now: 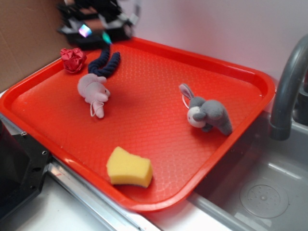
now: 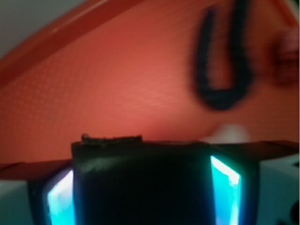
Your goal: Grab the black box.
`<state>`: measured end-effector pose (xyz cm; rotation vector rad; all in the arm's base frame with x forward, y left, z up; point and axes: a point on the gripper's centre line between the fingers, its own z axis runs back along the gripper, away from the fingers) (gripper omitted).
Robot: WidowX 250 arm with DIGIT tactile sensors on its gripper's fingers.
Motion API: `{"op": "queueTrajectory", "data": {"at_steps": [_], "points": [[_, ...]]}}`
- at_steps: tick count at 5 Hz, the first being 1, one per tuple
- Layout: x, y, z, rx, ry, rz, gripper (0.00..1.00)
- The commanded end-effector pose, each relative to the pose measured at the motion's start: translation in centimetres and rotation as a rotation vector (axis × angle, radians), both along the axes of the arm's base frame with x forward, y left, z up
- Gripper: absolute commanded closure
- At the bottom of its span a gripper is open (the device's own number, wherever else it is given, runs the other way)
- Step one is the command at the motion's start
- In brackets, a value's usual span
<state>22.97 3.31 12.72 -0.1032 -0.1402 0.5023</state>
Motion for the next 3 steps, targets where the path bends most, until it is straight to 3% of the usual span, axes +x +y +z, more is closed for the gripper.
{"op": "queueTrajectory", "data": {"at_steps": [1,2,3], "points": [[1.2,3.2,8.8,0.033,-0.151,-0.332,1.00],[3.4,0.7,8.3,0.058,-0.106,-0.472,1.00],[3.8,-0.5,7.5,0.080,-0.068,-0.418,1.00]]}}
